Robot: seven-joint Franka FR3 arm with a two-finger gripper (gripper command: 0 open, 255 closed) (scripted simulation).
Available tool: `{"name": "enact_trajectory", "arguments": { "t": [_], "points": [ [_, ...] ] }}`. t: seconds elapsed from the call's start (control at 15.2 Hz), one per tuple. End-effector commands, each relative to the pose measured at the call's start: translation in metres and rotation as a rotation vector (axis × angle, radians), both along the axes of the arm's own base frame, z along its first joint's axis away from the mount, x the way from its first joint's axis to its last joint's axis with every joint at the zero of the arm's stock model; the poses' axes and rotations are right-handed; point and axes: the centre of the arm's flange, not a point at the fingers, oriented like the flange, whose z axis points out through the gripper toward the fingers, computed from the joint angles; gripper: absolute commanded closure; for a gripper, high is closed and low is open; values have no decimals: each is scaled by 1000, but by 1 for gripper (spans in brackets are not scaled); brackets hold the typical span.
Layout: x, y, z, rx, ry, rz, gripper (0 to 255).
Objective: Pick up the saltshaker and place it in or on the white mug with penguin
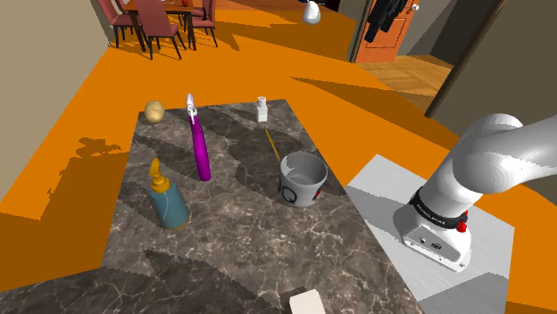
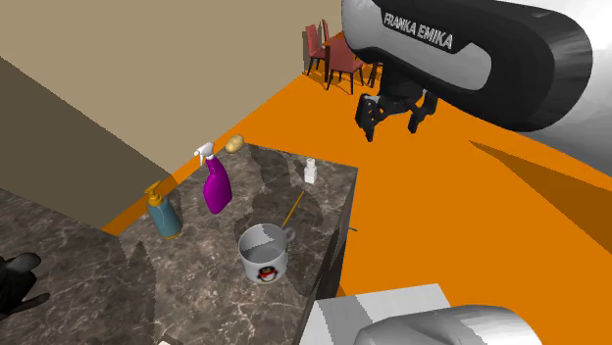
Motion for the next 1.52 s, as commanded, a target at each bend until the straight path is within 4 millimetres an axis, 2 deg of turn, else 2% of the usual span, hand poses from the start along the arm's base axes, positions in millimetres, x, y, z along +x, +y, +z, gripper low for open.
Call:
{"name": "enact_trajectory", "arguments": {
  "t": [0.0, 1.45],
  "points": [
    [0, 0, 0, 0, 0, 0, 0],
    [181, 96, -194, 16, -118, -73, 0]
  ]
}}
